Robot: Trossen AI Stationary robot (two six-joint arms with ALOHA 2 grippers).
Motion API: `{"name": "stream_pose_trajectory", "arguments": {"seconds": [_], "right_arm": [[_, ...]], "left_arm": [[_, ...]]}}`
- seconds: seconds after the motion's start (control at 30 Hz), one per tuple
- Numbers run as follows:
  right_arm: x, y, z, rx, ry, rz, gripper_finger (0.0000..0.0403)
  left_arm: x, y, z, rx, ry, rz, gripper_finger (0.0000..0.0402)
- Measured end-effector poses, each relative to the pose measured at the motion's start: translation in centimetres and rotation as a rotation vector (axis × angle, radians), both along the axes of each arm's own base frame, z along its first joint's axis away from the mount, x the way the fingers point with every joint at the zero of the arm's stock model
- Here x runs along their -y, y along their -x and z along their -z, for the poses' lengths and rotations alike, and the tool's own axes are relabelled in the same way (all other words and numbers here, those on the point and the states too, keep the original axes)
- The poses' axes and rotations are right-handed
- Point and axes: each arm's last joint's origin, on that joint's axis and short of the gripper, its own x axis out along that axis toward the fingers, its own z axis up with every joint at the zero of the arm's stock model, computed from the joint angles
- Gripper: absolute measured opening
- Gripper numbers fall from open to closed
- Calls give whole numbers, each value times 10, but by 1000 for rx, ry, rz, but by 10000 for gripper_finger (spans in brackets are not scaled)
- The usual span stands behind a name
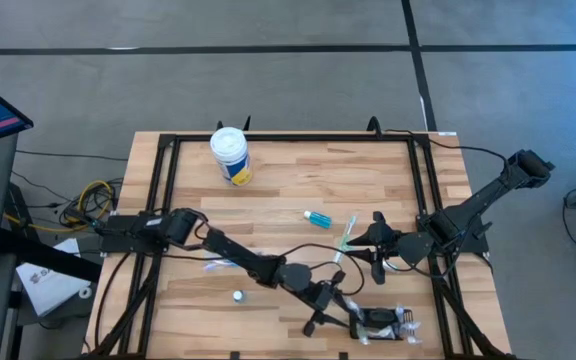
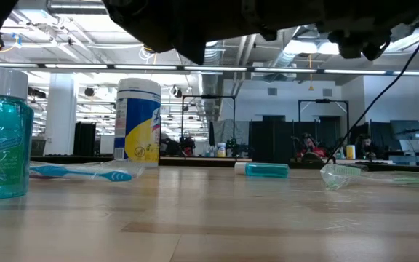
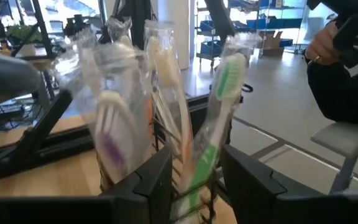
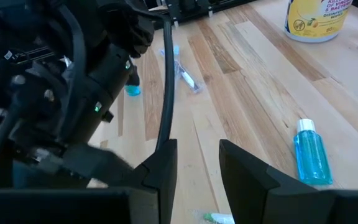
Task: Pick & Place toothbrushing station
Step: Put the blue toothbrush into the wire organizer
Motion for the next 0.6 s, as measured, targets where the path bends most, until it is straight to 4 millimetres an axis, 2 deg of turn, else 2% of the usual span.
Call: {"name": "stream_pose_trajectory", "arguments": {"seconds": [0.27, 0.6], "right_arm": [[0, 0, 0, 0, -1, -2, 111], [0, 0, 0, 0, -1, -2, 111]], "left_arm": [[-13, 21, -8, -35, -13, -14, 127], [-33, 66, -17, -164, -59, -50, 120]]}}
